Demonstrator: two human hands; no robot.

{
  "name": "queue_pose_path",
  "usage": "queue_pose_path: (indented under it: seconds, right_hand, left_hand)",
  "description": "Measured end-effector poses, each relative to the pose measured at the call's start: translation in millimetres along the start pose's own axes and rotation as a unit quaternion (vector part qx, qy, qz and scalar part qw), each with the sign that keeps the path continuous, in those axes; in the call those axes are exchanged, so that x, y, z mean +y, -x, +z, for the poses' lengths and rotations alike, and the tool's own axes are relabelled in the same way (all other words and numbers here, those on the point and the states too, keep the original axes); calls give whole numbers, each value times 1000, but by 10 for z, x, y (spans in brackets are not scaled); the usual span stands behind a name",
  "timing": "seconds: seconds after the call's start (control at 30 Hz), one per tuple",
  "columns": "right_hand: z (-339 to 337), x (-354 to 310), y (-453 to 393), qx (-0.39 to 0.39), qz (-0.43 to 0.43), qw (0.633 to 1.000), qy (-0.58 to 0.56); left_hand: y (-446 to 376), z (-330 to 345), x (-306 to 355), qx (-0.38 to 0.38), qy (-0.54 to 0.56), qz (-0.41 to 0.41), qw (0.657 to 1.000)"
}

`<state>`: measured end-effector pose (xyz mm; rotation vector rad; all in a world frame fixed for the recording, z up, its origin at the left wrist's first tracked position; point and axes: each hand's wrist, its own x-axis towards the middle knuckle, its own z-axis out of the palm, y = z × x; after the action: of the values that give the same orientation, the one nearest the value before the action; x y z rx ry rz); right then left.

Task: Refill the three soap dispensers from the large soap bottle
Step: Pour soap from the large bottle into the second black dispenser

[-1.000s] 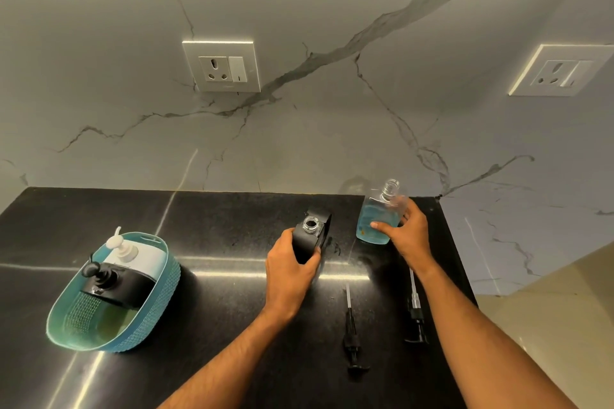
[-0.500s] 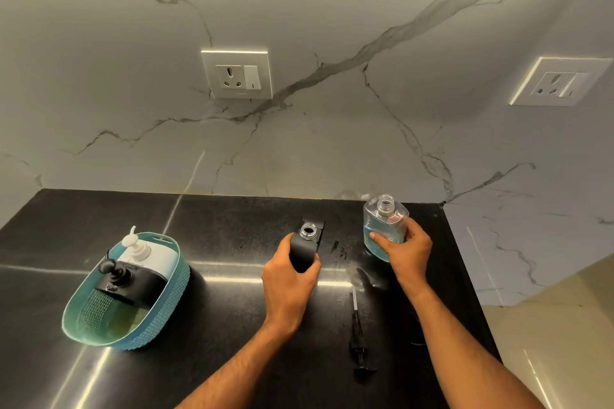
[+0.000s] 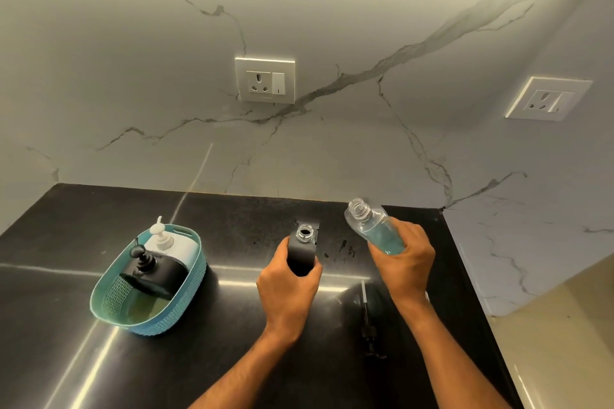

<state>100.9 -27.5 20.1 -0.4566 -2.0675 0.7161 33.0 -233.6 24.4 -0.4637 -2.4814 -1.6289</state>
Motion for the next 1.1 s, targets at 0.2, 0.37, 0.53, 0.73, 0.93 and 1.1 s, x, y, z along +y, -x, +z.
queue_pose_path:
  seconds: [0.2, 0.37, 0.53, 0.73, 0.93, 1.1]
  right_hand:
    - [-40, -341, 137, -18, -48, 994, 96]
    - [-81, -635, 225, -33, -92, 983, 155]
    - [-129, -779, 345, -41, -115, 974, 189]
    - [-170, -923, 433, -54, -130, 967, 213]
    - [-209, -1063, 498, -62, -129, 963, 229]
    - [-234, -1163, 523, -70, -128, 957, 251]
  left_hand:
    - [88, -216, -32, -5, -1, 9, 1000]
    - [160, -387, -22, -11, -7, 22, 1000]
    - [232, -525, -29, -19, -8, 34, 999]
    - [293, -613, -53, -39, -14, 38, 998]
    - [340, -659, -69, -44, -24, 49, 998]
    - [359, -713, -82, -49, -19, 59, 997]
